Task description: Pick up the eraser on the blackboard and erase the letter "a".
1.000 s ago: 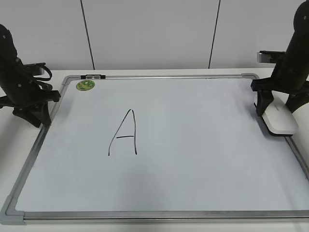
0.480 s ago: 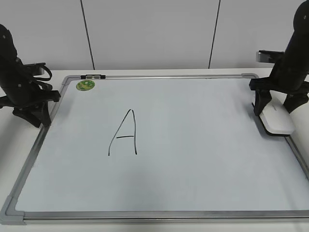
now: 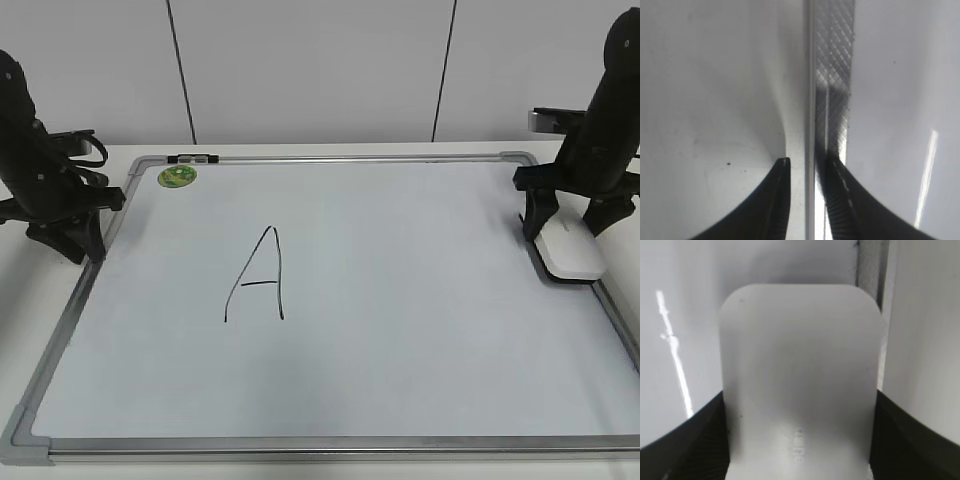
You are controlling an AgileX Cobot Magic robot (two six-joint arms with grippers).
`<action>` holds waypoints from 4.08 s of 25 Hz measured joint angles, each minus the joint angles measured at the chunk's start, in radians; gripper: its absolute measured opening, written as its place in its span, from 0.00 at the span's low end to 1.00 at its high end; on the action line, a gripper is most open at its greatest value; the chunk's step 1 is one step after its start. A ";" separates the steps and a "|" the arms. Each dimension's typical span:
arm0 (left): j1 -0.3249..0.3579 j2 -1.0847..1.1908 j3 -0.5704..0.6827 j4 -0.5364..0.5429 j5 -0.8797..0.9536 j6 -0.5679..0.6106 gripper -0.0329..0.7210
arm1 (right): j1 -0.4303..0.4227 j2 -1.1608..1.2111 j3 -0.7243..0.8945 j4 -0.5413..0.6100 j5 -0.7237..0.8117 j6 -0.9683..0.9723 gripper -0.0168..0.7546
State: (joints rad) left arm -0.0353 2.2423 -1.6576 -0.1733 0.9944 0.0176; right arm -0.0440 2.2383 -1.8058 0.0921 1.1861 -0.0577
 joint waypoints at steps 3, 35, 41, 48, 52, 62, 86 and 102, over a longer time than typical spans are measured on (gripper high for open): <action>0.000 0.000 0.000 0.000 0.000 0.000 0.29 | 0.000 0.013 0.000 0.000 -0.001 0.000 0.71; 0.000 -0.029 0.003 0.052 0.002 0.000 0.51 | 0.000 0.009 -0.159 -0.037 0.030 0.002 0.89; 0.000 -0.134 0.003 0.086 0.036 0.000 0.77 | 0.000 -0.044 -0.159 -0.032 0.033 0.004 0.89; 0.000 -0.213 0.003 0.094 0.199 0.000 0.79 | 0.000 -0.180 -0.148 0.060 0.039 0.004 0.78; 0.000 -0.226 0.017 0.094 0.212 0.000 0.78 | 0.000 -0.288 -0.061 0.086 0.041 0.005 0.72; -0.046 -0.590 0.237 0.107 0.226 -0.002 0.77 | 0.028 -0.526 0.305 0.178 0.043 -0.011 0.70; -0.047 -1.685 1.061 0.133 0.149 -0.018 0.70 | 0.146 -1.465 1.071 0.035 -0.031 0.065 0.70; -0.089 -1.787 1.146 0.207 0.097 -0.023 0.70 | 0.160 -1.686 1.308 -0.037 -0.080 0.065 0.70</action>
State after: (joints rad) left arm -0.1248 0.4553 -0.5115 0.0341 1.0917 -0.0055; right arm 0.1164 0.5526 -0.4978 0.0555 1.1064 0.0069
